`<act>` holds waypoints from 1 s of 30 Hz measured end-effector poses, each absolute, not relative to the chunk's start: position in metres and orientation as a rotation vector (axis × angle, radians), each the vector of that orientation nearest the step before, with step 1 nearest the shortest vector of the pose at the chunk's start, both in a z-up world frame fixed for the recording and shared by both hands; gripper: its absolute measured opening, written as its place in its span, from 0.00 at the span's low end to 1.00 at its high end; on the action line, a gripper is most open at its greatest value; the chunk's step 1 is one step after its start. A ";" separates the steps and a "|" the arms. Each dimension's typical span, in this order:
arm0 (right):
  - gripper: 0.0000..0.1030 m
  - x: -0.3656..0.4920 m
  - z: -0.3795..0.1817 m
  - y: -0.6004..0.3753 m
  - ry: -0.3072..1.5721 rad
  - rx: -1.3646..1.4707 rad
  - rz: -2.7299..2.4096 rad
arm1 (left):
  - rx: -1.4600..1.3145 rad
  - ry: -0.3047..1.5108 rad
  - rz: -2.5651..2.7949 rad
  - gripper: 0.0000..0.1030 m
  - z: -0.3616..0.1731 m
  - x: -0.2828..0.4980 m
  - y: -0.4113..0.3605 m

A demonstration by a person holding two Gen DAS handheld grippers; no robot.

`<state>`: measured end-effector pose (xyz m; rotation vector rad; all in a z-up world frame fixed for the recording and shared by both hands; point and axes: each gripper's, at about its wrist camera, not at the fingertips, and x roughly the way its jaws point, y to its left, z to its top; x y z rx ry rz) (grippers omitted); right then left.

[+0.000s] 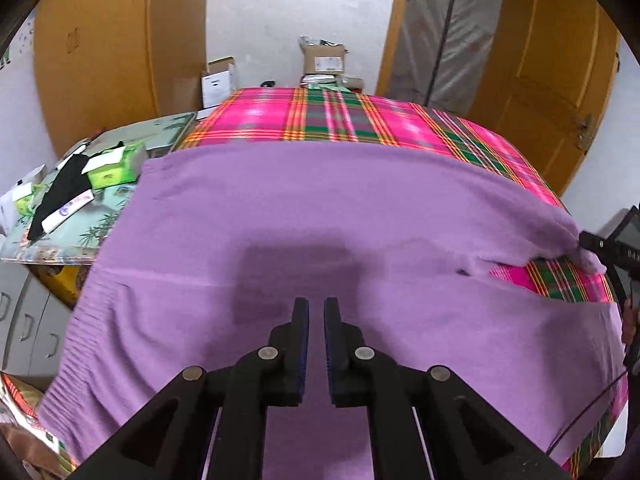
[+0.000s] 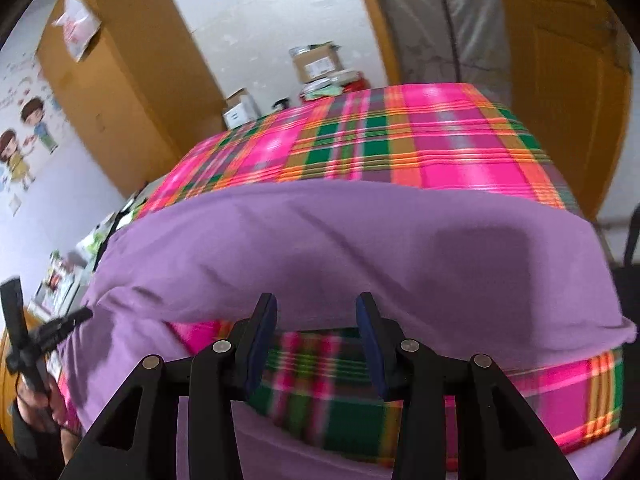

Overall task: Fold clothes
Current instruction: 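Pinch the pant leg hem with the right gripper and lift it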

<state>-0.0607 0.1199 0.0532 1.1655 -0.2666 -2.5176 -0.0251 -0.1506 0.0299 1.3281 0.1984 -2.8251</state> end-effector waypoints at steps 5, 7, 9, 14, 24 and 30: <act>0.42 -0.061 0.049 0.153 -0.244 1.207 -2.594 | 1.397 0.211 -2.788 0.08 0.012 -0.030 -0.147; 0.42 -0.062 0.048 0.163 -0.238 1.217 -2.609 | 1.391 0.225 -2.794 0.08 0.011 -0.029 -0.147; 0.42 -0.063 0.048 0.171 -0.237 1.212 -2.617 | 1.392 0.232 -2.795 0.08 0.011 -0.028 -0.148; 0.42 -0.098 0.050 0.199 -0.194 1.183 -2.622 | 1.370 0.217 -2.803 0.09 0.010 -0.027 -0.147; 0.42 -0.156 0.035 0.231 -0.004 1.267 -2.588 | 1.359 0.153 -2.808 0.19 0.010 -0.028 -0.139; 0.43 -0.161 0.022 0.224 0.167 1.288 -2.486 | 1.363 0.113 -2.809 0.23 0.010 -0.028 -0.136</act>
